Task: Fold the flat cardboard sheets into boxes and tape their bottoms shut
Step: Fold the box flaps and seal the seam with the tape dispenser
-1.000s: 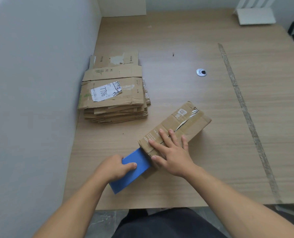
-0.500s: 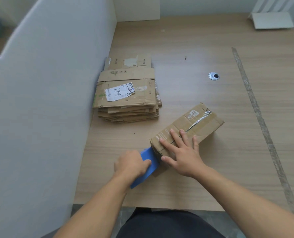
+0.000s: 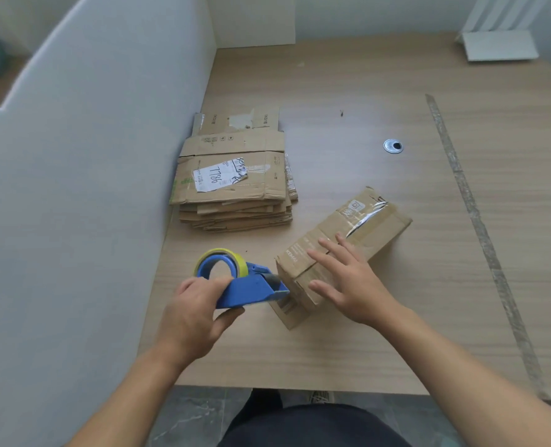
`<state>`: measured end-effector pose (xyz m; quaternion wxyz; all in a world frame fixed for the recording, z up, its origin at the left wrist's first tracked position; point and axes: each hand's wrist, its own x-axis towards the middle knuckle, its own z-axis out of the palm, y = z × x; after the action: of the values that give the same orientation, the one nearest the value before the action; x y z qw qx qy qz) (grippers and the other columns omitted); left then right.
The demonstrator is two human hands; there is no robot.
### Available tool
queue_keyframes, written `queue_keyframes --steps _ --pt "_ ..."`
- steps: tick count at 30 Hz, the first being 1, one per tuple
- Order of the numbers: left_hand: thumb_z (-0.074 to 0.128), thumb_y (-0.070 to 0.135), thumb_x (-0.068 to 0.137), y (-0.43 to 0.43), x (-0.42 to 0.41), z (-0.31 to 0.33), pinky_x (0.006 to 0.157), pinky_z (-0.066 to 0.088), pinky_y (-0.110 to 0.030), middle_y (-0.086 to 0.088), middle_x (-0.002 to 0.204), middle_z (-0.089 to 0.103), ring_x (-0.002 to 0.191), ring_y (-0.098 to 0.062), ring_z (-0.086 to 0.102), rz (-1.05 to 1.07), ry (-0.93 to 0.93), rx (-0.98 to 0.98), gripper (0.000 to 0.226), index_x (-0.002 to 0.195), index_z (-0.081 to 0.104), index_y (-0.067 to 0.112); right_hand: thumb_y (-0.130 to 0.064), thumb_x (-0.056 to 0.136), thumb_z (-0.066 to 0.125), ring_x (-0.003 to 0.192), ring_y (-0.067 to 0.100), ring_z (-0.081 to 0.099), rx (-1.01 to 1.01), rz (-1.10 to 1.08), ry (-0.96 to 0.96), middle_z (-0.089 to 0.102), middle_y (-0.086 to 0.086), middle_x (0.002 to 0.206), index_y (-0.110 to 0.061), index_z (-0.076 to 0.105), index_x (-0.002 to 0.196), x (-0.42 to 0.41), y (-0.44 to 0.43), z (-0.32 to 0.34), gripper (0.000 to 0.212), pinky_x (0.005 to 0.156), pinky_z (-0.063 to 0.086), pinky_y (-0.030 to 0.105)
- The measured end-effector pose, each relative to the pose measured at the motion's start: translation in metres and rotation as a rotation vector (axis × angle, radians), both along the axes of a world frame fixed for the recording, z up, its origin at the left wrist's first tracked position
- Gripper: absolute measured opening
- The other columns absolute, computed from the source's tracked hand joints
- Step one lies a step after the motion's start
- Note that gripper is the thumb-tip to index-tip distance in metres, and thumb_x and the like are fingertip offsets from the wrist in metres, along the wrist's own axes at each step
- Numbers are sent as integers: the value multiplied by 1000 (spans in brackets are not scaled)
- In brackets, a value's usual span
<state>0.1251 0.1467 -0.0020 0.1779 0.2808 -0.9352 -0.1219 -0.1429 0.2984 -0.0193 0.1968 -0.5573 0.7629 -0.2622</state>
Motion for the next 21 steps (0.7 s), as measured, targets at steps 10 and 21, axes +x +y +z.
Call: queue_keyframes --steps 10,21 --pt "63 27 91 3 -14 23 94 47 -40 -2 91 71 88 -19 59 -210 225 -314 22 110 56 17 -28 91 66 122 14 55 -415 198 -94 59 -2 132 -17 59 134 26 4 43 44 103 43 27" --pt "69 10 84 8 -26 31 97 46 -42 -3 91 72 84 -25 65 -238 226 -500 23 101 54 18 -10 96 62 86 27 62 -657 152 144 69 7 105 -2 73 100 24 12 47 15 77 52 37"
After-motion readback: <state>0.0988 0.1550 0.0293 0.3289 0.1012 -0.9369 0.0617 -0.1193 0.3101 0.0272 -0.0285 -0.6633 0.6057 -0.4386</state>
